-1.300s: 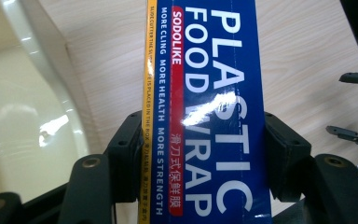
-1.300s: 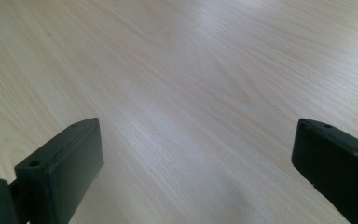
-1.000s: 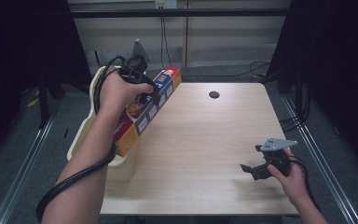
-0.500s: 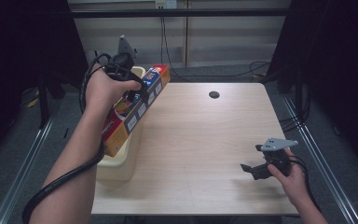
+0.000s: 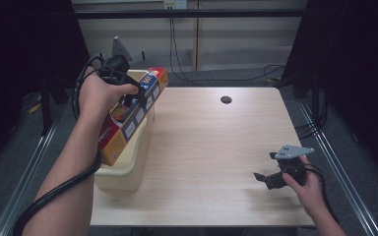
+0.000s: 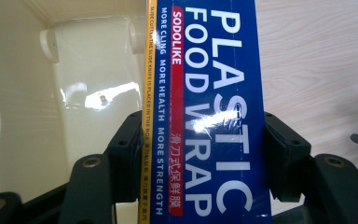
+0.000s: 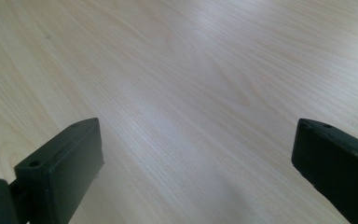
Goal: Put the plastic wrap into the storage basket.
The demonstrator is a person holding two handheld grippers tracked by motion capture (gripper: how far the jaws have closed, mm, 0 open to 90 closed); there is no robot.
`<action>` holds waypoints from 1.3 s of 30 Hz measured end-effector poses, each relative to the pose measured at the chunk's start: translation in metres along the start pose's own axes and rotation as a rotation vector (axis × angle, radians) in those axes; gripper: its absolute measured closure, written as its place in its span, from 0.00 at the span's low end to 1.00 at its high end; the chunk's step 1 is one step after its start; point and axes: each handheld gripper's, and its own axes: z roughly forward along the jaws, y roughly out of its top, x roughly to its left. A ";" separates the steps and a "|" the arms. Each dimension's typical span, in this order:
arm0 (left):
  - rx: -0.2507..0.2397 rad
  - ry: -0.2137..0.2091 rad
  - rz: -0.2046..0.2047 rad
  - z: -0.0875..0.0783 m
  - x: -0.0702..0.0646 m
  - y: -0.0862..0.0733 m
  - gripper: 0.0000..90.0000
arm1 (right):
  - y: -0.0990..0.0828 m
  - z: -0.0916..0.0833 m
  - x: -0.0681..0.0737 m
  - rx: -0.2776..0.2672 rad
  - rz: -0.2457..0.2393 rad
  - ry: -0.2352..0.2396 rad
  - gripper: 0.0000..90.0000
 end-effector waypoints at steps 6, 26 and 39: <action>-0.004 0.011 -0.010 -0.001 0.005 -0.003 0.46 | 0.001 0.001 0.000 0.000 -0.004 -0.001 0.02; -0.034 0.023 -0.061 -0.014 0.019 -0.012 0.46 | 0.005 0.007 0.001 0.000 -0.018 0.011 0.02; -0.047 0.060 -0.093 -0.018 0.031 -0.020 0.45 | 0.007 0.009 0.001 -0.001 -0.025 0.013 0.02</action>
